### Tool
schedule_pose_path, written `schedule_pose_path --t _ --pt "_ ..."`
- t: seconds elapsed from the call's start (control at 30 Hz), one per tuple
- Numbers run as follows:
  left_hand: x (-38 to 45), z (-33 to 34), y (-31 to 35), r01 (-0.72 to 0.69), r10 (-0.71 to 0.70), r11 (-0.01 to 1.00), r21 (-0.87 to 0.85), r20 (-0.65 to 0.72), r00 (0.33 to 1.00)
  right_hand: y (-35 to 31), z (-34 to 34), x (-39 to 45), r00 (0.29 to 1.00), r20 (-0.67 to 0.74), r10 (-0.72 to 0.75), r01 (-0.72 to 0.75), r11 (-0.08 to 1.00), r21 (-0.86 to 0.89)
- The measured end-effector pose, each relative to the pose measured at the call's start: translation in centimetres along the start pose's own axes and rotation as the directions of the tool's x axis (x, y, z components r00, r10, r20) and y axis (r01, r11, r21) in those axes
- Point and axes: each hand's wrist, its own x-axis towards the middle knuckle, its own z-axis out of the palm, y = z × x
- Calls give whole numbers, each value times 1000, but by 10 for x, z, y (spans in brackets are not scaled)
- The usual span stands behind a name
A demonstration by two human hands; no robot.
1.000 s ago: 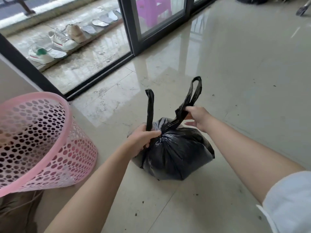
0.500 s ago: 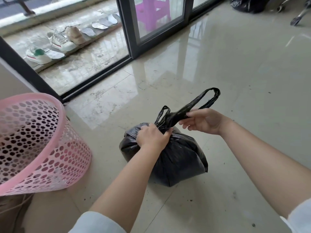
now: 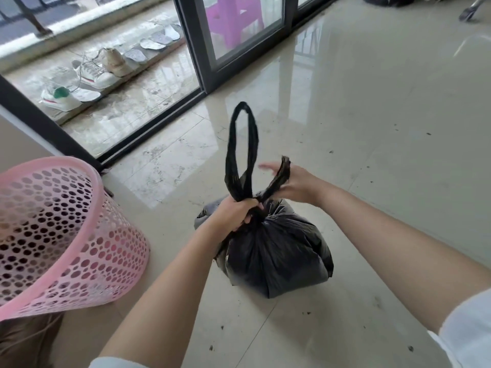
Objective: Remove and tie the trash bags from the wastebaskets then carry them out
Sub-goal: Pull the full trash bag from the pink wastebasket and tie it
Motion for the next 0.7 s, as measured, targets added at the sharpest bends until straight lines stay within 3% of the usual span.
schedule_pose_path --t 0.03,0.1,0.27,0.33,0.4,0.47,0.57,0.7 --pt "0 -3 -3 -1 1 1000 -20 21 1000 -2 -1 -1 996 79 35 -51 976 211" --pt "0 -9 -10 -6 8 999 -43 49 999 -1 -6 -3 990 125 62 -107 913 394" --pt "-2 -15 -9 23 -21 999 -25 93 995 8 -7 -4 973 209 99 -196 831 520" --pt "0 -15 -6 134 -124 987 -94 104 987 3 -5 -4 959 266 93 -231 799 555" --pt "1 -16 -3 300 -266 935 -191 188 946 0 -3 -1 969 216 119 -234 725 648" --pt "1 -21 -4 393 -318 878 -272 280 906 -5 -4 1 972 151 180 -233 652 722" --pt "1 -31 -9 429 -303 806 -408 339 891 -16 -5 5 951 43 308 -222 577 786" --pt "-1 -42 -10 416 -260 734 -536 344 902 -35 -6 8 920 -66 385 -79 349 934"
